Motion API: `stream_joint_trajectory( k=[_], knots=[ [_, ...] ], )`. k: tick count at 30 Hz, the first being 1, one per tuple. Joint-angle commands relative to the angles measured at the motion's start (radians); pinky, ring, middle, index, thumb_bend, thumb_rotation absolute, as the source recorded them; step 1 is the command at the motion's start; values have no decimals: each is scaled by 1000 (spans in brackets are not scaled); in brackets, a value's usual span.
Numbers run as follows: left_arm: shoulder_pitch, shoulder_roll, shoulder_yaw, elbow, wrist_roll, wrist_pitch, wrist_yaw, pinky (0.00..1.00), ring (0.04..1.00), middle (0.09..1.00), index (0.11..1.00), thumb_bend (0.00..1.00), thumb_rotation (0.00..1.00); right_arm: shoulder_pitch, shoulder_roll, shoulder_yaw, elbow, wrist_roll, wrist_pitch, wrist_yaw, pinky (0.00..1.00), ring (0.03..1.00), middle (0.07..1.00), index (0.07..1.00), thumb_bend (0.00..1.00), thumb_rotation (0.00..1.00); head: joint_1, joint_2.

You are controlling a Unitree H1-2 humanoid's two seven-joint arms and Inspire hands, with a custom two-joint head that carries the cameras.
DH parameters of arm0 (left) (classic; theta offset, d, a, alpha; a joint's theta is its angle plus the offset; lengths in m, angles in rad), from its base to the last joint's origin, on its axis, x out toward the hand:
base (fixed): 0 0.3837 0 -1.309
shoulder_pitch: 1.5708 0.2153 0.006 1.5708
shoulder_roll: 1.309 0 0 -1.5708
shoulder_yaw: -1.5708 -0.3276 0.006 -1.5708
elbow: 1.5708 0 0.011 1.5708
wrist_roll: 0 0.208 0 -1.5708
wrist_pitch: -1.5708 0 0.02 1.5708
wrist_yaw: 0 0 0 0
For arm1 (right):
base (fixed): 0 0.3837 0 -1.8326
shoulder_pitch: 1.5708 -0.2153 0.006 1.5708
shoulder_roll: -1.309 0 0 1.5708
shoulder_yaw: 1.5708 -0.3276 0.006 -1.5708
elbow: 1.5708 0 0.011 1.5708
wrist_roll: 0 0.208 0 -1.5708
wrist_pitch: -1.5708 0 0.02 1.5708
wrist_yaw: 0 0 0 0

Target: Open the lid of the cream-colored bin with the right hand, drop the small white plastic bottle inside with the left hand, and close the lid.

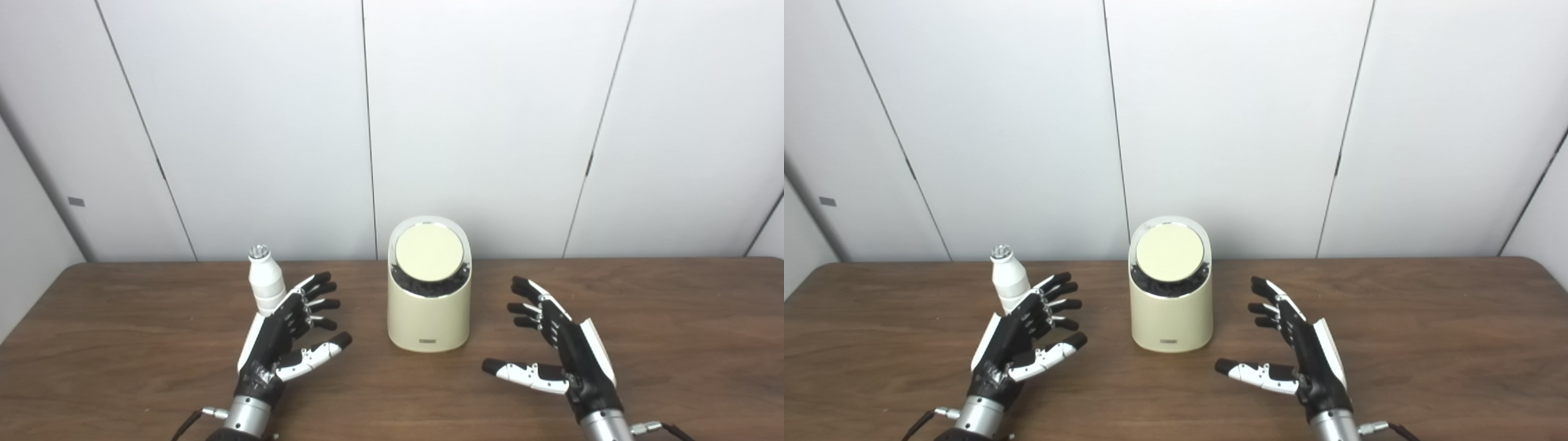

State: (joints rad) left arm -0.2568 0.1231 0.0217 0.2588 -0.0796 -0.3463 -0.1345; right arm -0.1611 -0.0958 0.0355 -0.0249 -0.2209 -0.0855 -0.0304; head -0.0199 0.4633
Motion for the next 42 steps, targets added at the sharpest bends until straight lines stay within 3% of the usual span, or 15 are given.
stream_joint_trajectory(
  k=[1,13,18,23,26,33,42],
  knots=[
    [-20,10,0,-33,-6,-13,-8,600,754,831,863,690,116,-27,1,1,-33,6,-26,-1,718,778,867,863,733,169,0,1],
    [-37,5,-1,-1,-7,-33,-12,599,751,828,861,677,97,-43,3,11,-16,6,-32,1,691,794,871,875,726,193,-6,-14],
    [-45,0,1,17,-17,-41,-22,601,754,829,865,686,113,-49,-3,8,6,-6,-47,-11,679,776,859,865,715,143,-4,-19],
    [-52,-3,2,30,-4,-55,-17,599,743,821,859,693,118,-77,6,4,13,-14,-41,-26,689,797,864,885,742,258,-11,-22],
    [-55,-1,0,37,-5,-58,-22,605,746,823,862,692,122,-111,15,4,3,-30,-29,-42,694,804,861,897,743,255,-12,-24],
    [-61,-5,0,55,-27,-57,-39,626,757,827,861,687,104,-235,7,19,-52,-112,114,-27,706,855,897,964,780,362,-21,-30],
    [-64,-6,0,63,-28,-59,-43,632,762,829,861,691,105,-355,-1,38,-74,-202,233,-25,742,864,901,985,801,348,-24,-29]
  ],
)
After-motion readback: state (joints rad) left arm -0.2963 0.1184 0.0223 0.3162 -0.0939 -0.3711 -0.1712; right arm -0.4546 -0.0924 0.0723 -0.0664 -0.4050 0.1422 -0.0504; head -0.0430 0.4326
